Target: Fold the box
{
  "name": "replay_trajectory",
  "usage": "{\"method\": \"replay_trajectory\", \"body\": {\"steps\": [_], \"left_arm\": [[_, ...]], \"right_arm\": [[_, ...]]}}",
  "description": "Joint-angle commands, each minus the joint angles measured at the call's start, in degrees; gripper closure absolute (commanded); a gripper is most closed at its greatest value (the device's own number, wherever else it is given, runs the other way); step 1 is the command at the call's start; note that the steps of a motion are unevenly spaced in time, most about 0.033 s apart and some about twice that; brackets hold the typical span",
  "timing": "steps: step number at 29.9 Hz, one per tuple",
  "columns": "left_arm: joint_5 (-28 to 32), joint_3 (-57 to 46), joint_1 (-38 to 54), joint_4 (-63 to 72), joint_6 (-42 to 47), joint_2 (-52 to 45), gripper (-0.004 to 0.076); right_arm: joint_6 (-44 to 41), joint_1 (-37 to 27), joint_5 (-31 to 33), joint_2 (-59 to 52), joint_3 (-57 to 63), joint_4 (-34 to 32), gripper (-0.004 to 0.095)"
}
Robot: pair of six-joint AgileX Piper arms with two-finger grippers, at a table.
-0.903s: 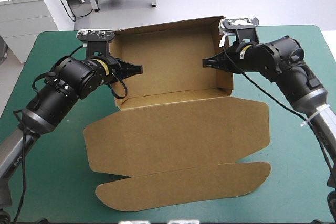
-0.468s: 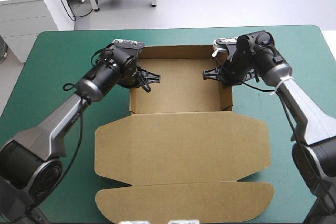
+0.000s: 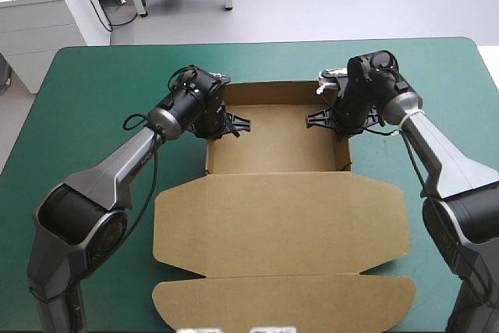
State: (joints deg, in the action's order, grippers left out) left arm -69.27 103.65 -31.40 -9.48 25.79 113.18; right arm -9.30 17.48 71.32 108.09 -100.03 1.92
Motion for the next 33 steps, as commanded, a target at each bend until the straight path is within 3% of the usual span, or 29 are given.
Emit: {"method": "replay_trajectory", "body": {"steps": [1, 9, 12, 15, 17, 20, 23, 26, 33], "left_arm": [[-2.4, 1.6, 0.1, 3.1, -2.9, -2.0, 0.0732], [-2.1, 2.0, 1.9, 6.9, -5.7, -2.0, 0.0732], [-1.5, 2.0, 1.9, 9.5, -8.6, -2.0, 0.0726], [-1.3, 2.0, 1.9, 10.4, -9.7, -2.0, 0.0683], [-1.5, 2.0, 1.9, 10.8, -12.1, -2.0, 0.0612], [-2.5, 2.0, 1.9, 10.8, -13.7, -2.0, 0.0444], [-2.3, 2.2, 1.9, 10.5, -13.7, -2.0, 0.0270], [-2.3, 3.4, 1.9, 10.1, -13.7, -2.0, 0.0181], [-4.8, 11.5, 1.9, 6.7, -13.7, -2.0, 0.0181]], "right_arm": [[1.7, 0.4, -3.5, -2.9, -2.2, 3.3, 0.0908], [1.7, 0.4, -3.9, -2.7, -2.2, 3.3, 0.0903], [2.0, 0.4, -3.9, -2.7, -2.2, 3.3, 0.0836], [2.3, 0.4, -3.7, -2.7, -2.2, 3.3, 0.0647], [2.3, 0.4, -3.4, -2.7, -2.2, 3.3, 0.0481], [2.0, 0.4, -3.4, -2.7, -2.2, 3.3, 0.0198], [1.7, 0.4, -3.6, -2.7, -2.2, 3.2, 0.0054], [1.5, 0.4, -3.6, -2.7, -2.2, 2.7, 0.0047], [0.0, 0.2, -2.9, -2.7, -5.3, -3.0, 0.0047]]}}
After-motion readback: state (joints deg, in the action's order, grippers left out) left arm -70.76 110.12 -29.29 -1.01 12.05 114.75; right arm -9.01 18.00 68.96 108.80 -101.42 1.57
